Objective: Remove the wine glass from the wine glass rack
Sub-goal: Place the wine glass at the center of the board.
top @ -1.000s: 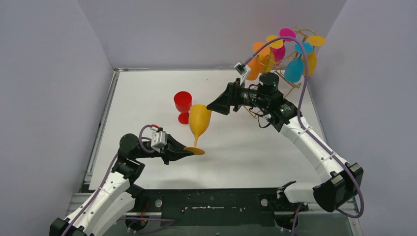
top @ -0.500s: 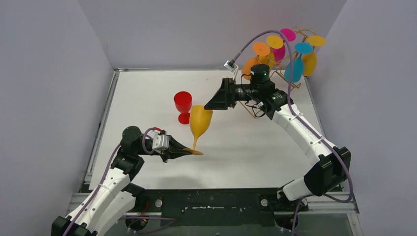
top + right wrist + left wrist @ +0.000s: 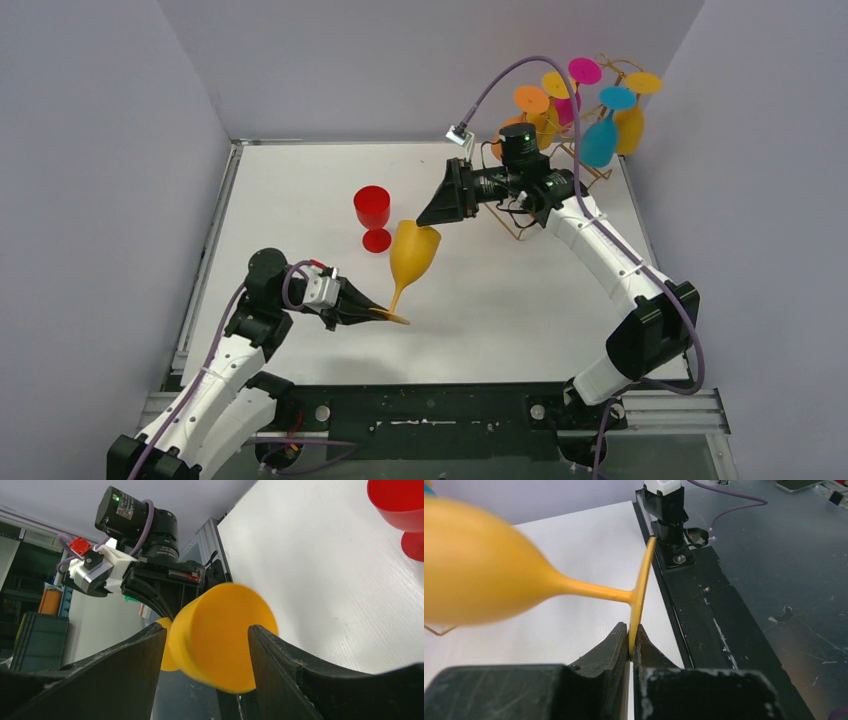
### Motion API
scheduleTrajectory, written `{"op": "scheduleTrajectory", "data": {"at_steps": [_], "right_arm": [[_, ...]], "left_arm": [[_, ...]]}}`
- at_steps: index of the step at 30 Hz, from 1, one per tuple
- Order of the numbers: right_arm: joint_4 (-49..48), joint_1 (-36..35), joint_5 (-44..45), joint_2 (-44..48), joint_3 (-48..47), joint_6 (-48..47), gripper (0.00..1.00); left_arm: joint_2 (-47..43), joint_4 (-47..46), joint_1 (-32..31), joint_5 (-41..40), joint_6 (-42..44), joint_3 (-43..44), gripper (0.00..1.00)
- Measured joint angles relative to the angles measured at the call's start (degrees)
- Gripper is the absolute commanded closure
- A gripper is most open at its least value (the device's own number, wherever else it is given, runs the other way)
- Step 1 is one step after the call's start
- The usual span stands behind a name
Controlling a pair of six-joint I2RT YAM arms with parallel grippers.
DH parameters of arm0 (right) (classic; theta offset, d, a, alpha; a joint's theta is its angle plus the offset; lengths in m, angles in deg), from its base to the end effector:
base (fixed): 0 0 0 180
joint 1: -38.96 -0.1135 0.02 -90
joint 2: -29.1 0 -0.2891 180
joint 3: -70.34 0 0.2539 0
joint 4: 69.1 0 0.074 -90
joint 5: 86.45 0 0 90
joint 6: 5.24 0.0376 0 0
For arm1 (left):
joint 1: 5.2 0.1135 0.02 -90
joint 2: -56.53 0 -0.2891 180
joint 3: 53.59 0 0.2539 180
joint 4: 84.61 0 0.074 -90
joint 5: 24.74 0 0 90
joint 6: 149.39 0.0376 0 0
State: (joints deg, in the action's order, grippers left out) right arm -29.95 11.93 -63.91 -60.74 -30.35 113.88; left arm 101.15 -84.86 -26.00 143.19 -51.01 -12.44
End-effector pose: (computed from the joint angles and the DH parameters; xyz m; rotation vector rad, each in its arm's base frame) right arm 0.2928 0.1884 0.4085 -0.7797 2.0636 1.7831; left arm 0.1266 -0.0874 0.2966 1.3663 1.0678 -1.2485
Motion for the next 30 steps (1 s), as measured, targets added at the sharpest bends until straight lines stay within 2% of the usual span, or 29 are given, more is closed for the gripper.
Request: {"op": "scheduleTrajectory", "data": {"at_steps": [1, 4, 11, 13, 30], "right_arm": [[0.5, 0.0, 0.1, -0.1, -0.2, -0.3, 0.37], [2.0, 0.0, 0.3, -0.1, -0.8, -1.1, 0.47], [2.7, -0.1, -1.1, -0.1, -1.8, -1.6, 0.57], [2.9, -0.1, -2.0, -0.1, -1.8, -1.7, 0.63], [3.3, -2.2, -8.4, -0.1, -1.7, -3.3, 0.73]], "left_arm": [[-0.1, 0.0, 0.0, 0.5, 0.1, 0.2, 1.00], [-0.3, 0.0, 0.0, 1.0, 0.4, 0.3, 1.00], [-0.5, 0.0, 0.1, 1.4, 1.0, 0.3, 1.00], [-0.3, 0.0, 0.2, 1.6, 1.2, 0.4, 1.00], [1.2, 0.0, 0.7, 4.9, 0.9, 2.0, 1.00]]}}
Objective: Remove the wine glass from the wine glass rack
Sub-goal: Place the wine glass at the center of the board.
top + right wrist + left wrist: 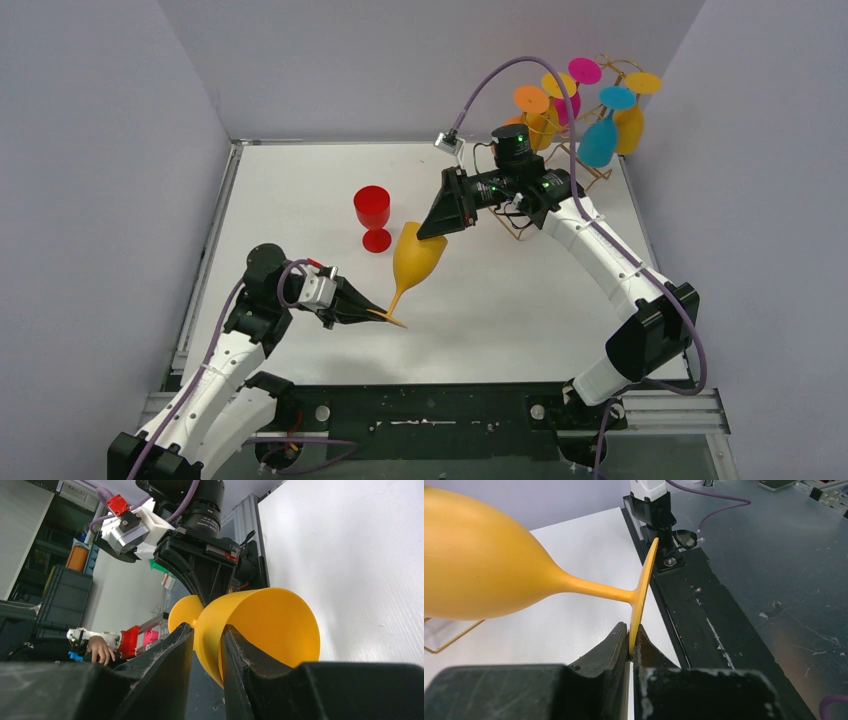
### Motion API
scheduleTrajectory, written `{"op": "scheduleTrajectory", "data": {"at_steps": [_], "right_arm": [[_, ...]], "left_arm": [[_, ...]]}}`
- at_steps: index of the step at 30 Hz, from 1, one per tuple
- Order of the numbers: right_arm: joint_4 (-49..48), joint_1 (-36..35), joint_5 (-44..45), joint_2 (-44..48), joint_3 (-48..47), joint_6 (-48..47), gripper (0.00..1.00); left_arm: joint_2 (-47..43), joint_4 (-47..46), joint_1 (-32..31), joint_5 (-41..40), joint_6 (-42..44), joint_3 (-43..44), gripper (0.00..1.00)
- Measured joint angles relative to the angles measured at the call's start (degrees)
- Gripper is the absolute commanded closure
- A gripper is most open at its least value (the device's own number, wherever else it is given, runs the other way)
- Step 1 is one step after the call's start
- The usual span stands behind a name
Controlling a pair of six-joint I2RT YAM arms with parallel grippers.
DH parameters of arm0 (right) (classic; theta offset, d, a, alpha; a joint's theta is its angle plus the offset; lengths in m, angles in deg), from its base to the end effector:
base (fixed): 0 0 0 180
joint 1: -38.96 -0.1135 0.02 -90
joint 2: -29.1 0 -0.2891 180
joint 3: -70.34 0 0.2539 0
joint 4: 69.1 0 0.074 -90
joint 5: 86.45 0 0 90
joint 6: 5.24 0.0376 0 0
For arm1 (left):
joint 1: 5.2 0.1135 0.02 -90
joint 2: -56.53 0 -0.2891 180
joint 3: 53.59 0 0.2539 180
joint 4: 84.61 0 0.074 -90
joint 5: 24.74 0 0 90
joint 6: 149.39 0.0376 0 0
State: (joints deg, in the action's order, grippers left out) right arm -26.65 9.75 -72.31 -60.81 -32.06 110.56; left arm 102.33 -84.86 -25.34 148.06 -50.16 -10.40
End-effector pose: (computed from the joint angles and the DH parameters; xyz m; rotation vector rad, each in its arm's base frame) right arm 0.2785 0.1975 0.4160 -0.9664 1.9860 1.9295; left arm 0.1287 -0.0869 0.3060 1.4206 0.9978 -1.2840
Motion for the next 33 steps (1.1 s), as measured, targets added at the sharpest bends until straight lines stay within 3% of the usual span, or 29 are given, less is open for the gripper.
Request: {"op": "scheduleTrajectory", "data": {"at_steps": [6, 17, 23, 25, 28, 31, 33], "right_arm": [[0.0, 0.2, -0.7, 0.0, 0.0, 0.2, 0.78], [0.0, -0.1, -1.1, 1.1, 0.2, 0.5, 1.00], [-0.9, -0.1, -1.1, 1.5, 0.9, 1.0, 1.00], [-2.4, -0.1, -1.0, 2.0, 2.1, 1.8, 0.85], [-4.3, -0.2, -0.8, 3.0, 3.8, 3.0, 0.78], [-5.4, -0.5, -0.8, 3.4, 4.4, 3.4, 0.76], [-5.8, -0.9, -0.9, 3.4, 4.6, 3.6, 0.81]], "left_arm": [[-0.1, 0.0, 0.0, 0.0, -0.1, 0.0, 1.00], [0.6, -0.2, 0.1, 0.4, 0.2, 0.0, 1.00], [0.6, -0.4, 0.1, 0.5, 0.2, 0.0, 1.00], [0.8, -0.4, 0.1, 0.9, 0.2, 0.0, 1.00], [1.0, -0.3, 0.1, 1.5, 0.2, 0.0, 1.00], [1.0, -0.4, 0.1, 1.4, 0.2, 0.0, 1.00], [1.0, -0.5, 0.1, 1.4, 0.2, 0.0, 1.00]]}}
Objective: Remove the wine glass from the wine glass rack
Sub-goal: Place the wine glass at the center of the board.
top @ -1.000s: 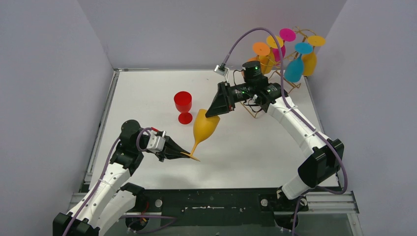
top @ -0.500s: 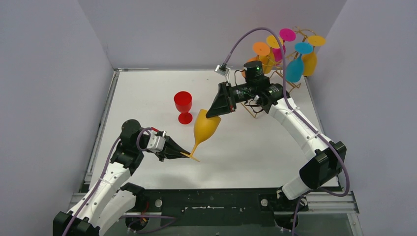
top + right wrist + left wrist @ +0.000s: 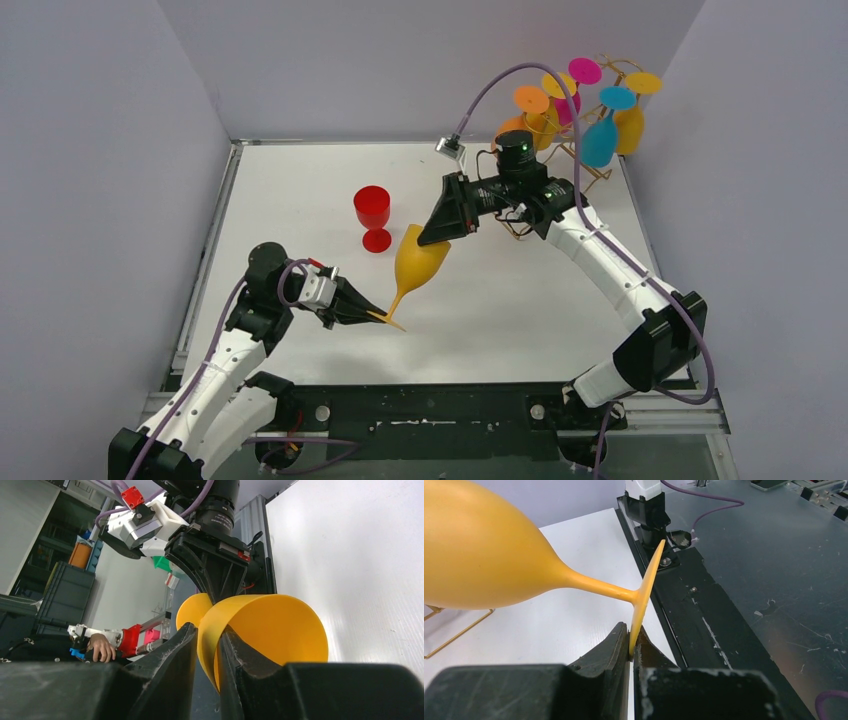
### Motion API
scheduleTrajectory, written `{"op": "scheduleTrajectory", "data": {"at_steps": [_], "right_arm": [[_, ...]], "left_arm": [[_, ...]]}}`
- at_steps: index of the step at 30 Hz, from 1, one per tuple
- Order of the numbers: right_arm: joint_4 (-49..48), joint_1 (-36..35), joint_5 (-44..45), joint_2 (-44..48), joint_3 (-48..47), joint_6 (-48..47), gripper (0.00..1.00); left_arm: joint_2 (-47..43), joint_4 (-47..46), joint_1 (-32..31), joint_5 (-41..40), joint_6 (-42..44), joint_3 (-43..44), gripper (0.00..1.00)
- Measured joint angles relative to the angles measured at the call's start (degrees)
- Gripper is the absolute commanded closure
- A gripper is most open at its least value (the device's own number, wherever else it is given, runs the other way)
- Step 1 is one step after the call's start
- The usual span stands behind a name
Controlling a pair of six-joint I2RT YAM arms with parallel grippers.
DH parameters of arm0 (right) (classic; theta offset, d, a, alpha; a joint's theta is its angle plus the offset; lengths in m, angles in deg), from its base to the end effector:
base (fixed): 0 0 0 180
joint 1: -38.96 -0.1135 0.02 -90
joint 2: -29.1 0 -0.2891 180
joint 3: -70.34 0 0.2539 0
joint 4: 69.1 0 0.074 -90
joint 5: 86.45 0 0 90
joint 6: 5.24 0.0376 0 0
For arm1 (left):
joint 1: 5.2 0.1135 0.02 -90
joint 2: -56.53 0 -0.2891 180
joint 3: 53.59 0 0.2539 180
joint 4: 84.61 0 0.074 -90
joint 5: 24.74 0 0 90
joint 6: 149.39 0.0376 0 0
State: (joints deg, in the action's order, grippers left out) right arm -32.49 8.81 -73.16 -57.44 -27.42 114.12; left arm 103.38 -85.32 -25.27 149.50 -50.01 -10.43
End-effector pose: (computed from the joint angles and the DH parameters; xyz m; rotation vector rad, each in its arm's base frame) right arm 0.2637 0.1955 0.4160 -0.9918 1.9485 1.9568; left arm 0.1312 -0.0878 0.3040 1.4338 0.9904 -1.3074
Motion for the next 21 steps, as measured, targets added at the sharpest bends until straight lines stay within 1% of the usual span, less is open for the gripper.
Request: {"op": "scheduleTrajectory", "data": {"at_steps": [3, 5, 8, 14, 15, 16, 18, 21], "right_arm": [[-0.2, -0.3, 0.0, 0.0, 0.1, 0.1, 0.94], [-0.2, -0.3, -0.3, 0.0, 0.1, 0.2, 1.00], [-0.2, -0.3, -1.8, 0.1, 0.1, 1.7, 1.00], [-0.2, -0.4, -0.9, 1.1, 0.2, 1.6, 1.00], [-0.2, -0.5, -0.6, 1.6, 0.5, 1.4, 1.00], [-0.2, -0.6, -0.2, 2.1, 0.7, 1.2, 1.00], [-0.3, -0.8, 0.4, 3.0, 1.1, 0.9, 1.00], [-0.6, -1.2, 0.9, 4.3, 1.4, 0.2, 1.00]], "left_arm": [[0.0, 0.0, 0.0, 0.0, 0.0, 0.0, 1.00], [0.0, 0.0, 0.0, 0.0, 0.1, 0.0, 1.00], [0.1, 0.0, 0.2, 0.0, 0.3, 0.0, 1.00], [0.1, 0.0, 0.2, -0.5, 0.2, 0.0, 0.99], [0.1, 0.0, 0.2, -0.6, 0.2, 0.0, 0.94], [0.1, 0.0, 0.2, -0.6, 0.2, 0.0, 0.92], [-0.1, 0.0, 0.2, -1.3, 0.2, 0.0, 0.90], [-0.5, 0.4, 0.3, -3.0, 0.0, 0.0, 0.82]]}}
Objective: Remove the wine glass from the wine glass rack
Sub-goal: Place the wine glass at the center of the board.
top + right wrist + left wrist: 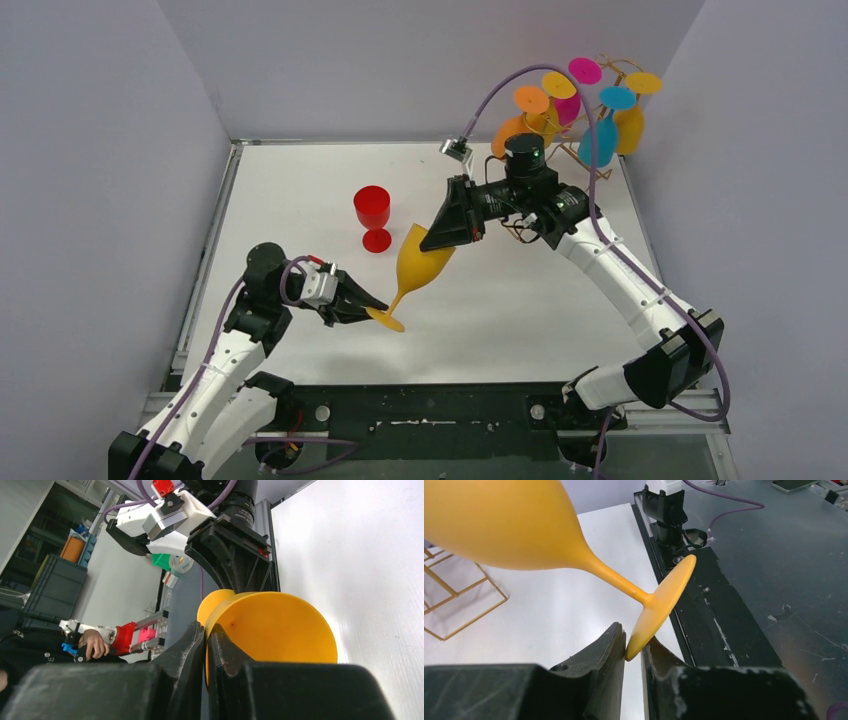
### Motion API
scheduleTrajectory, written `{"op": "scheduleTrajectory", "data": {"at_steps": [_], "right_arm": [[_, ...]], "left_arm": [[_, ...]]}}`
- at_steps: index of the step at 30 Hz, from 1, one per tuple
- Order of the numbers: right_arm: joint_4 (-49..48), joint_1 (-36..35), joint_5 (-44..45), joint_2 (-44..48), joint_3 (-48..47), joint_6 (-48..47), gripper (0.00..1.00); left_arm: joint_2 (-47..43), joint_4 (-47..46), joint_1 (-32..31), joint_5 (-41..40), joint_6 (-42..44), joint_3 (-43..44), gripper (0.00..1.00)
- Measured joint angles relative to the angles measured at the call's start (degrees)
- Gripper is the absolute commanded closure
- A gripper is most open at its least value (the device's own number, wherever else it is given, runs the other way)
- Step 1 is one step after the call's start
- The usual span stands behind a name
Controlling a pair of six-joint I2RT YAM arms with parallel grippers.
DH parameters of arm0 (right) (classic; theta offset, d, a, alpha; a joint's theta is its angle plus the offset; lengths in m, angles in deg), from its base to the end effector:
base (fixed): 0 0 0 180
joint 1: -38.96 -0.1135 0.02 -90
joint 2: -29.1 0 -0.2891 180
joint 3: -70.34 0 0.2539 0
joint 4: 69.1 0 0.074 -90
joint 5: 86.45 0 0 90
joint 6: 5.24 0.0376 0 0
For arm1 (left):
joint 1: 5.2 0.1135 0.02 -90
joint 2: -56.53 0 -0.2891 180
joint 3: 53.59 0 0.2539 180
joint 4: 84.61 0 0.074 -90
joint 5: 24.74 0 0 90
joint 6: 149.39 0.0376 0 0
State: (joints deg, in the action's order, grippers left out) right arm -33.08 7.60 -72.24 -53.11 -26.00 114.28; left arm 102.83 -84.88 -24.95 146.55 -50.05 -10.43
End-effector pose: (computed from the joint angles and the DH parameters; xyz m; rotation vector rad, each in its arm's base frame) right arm 0.2408 0.1895 0.4309 -1.0337 1.8907 1.9327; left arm 0.1318 -0.0868 0.3046 1.3982 1.0242 -1.2636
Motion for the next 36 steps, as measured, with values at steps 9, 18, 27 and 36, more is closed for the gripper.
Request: {"op": "scheduleTrajectory", "data": {"at_steps": [9, 18, 27, 36], "right_arm": [[-0.9, -2.0, 2.7, 2.3, 1.7, -2.4, 1.00], [-0.6, -2.5, 6.0, 2.5, 2.4, -5.1, 1.00], [1.4, -2.9, 10.4, 3.1, 2.5, -7.1, 1.00], [4.4, -5.2, 19.6, 3.1, 2.5, -9.9, 1.00]], "left_arm": [[-0.1, 2.1, 0.1, -3.7, -3.2, 0.0, 0.42], [-2.5, 3.5, 0.4, -8.6, -4.7, 0.0, 0.27], [-6.7, 9.4, 0.7, -13.7, -1.5, 0.0, 0.23], [-11.1, 12.9, 0.7, -27.2, -1.2, 0.0, 0.17]]}}
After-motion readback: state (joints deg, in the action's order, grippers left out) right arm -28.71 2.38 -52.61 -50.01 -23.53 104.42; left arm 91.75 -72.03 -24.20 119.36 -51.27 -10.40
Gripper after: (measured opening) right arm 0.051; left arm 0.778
